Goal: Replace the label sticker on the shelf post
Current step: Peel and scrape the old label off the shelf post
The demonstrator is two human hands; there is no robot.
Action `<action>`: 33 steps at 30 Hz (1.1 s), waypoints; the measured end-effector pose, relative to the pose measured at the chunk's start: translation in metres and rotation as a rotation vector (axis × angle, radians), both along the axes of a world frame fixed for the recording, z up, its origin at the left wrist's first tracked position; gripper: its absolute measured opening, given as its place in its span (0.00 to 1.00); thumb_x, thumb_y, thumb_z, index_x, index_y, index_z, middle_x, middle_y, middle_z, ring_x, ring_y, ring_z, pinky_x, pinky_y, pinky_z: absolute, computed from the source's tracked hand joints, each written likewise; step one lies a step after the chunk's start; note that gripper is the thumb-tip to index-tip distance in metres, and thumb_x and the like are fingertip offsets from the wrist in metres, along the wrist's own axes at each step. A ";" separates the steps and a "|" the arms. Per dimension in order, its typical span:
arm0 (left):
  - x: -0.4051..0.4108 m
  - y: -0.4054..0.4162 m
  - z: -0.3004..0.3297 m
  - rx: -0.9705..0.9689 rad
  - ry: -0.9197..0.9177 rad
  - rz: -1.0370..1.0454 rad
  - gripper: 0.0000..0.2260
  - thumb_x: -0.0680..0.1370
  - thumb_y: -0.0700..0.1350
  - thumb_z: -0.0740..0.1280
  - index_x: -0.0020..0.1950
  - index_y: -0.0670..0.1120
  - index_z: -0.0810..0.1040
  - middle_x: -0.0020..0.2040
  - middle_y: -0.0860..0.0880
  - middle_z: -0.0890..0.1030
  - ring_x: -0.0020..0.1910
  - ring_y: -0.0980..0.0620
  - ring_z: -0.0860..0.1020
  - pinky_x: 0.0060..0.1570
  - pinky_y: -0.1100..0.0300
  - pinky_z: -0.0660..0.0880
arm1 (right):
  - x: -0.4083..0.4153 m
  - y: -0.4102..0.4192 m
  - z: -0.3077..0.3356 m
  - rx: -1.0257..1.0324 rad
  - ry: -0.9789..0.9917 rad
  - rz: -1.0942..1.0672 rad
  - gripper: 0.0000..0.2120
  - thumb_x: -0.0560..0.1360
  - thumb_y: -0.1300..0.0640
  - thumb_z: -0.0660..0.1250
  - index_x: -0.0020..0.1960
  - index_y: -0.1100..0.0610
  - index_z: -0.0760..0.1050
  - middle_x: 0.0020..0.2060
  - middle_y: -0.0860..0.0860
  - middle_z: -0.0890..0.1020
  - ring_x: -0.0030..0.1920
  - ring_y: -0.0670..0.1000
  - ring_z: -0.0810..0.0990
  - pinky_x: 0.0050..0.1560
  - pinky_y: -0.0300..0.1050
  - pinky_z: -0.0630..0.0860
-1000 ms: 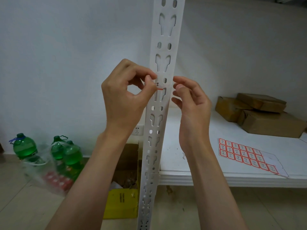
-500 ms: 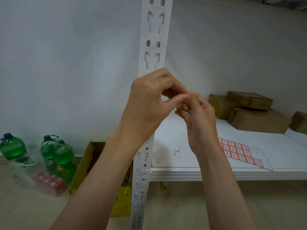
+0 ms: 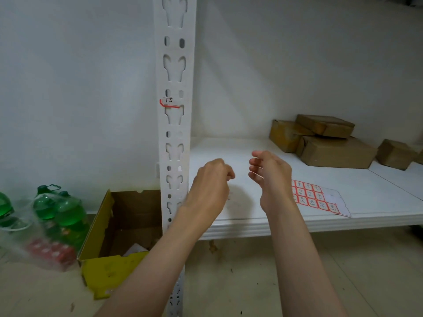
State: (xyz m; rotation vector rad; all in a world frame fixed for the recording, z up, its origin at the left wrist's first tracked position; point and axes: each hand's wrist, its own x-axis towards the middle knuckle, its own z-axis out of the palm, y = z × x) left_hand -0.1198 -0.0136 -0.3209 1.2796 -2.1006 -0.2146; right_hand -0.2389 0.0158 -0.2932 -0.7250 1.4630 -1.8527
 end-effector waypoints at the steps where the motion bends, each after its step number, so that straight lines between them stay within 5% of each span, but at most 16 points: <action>1: 0.000 -0.003 -0.009 0.032 -0.002 -0.001 0.17 0.77 0.29 0.66 0.61 0.45 0.83 0.56 0.47 0.82 0.52 0.51 0.82 0.54 0.57 0.80 | 0.001 -0.001 -0.001 0.018 0.078 -0.010 0.09 0.80 0.60 0.64 0.45 0.55 0.81 0.38 0.52 0.82 0.40 0.50 0.80 0.43 0.41 0.80; 4: -0.001 -0.007 -0.025 0.123 0.024 0.014 0.18 0.78 0.30 0.67 0.65 0.44 0.80 0.55 0.45 0.84 0.51 0.51 0.84 0.54 0.56 0.81 | 0.005 -0.004 -0.003 0.064 0.251 0.025 0.08 0.79 0.59 0.64 0.48 0.56 0.82 0.38 0.51 0.83 0.39 0.48 0.81 0.40 0.39 0.79; 9: -0.003 -0.010 -0.027 0.087 0.070 0.050 0.04 0.78 0.37 0.70 0.48 0.45 0.83 0.41 0.51 0.81 0.34 0.60 0.78 0.36 0.70 0.71 | 0.005 -0.005 -0.006 0.145 0.342 0.121 0.07 0.78 0.59 0.66 0.49 0.57 0.83 0.40 0.53 0.85 0.37 0.47 0.82 0.37 0.37 0.77; 16: -0.006 -0.012 -0.023 0.037 -0.037 -0.013 0.13 0.79 0.34 0.67 0.62 0.44 0.81 0.56 0.45 0.79 0.51 0.48 0.80 0.53 0.59 0.77 | 0.007 -0.006 -0.003 0.126 0.360 0.117 0.07 0.78 0.59 0.65 0.49 0.57 0.83 0.39 0.52 0.85 0.38 0.47 0.82 0.39 0.38 0.78; 20: -0.003 -0.009 -0.015 0.050 0.040 0.017 0.07 0.79 0.37 0.68 0.52 0.45 0.84 0.46 0.48 0.83 0.41 0.52 0.82 0.42 0.64 0.74 | 0.009 -0.006 -0.001 0.093 0.349 0.109 0.07 0.77 0.59 0.66 0.48 0.57 0.83 0.38 0.52 0.84 0.36 0.47 0.82 0.39 0.37 0.79; 23: 0.000 -0.002 -0.007 0.053 0.088 0.037 0.04 0.77 0.38 0.70 0.45 0.46 0.82 0.39 0.52 0.80 0.36 0.55 0.80 0.35 0.64 0.74 | 0.011 -0.006 0.003 0.023 0.333 0.084 0.05 0.77 0.58 0.67 0.49 0.56 0.82 0.38 0.51 0.84 0.36 0.46 0.82 0.41 0.40 0.80; 27: -0.004 0.014 0.021 -0.044 0.081 -0.012 0.12 0.77 0.31 0.61 0.50 0.44 0.81 0.46 0.47 0.82 0.45 0.48 0.80 0.48 0.52 0.79 | 0.017 -0.003 0.024 -0.183 0.292 0.082 0.06 0.78 0.62 0.67 0.47 0.55 0.82 0.35 0.50 0.83 0.32 0.44 0.79 0.37 0.39 0.78; 33: 0.014 0.049 0.089 -0.365 0.301 0.041 0.07 0.80 0.45 0.65 0.46 0.46 0.82 0.41 0.50 0.82 0.38 0.51 0.79 0.42 0.53 0.78 | 0.030 0.011 0.058 -0.454 0.173 0.145 0.06 0.77 0.64 0.69 0.46 0.56 0.83 0.37 0.50 0.83 0.39 0.47 0.81 0.40 0.38 0.77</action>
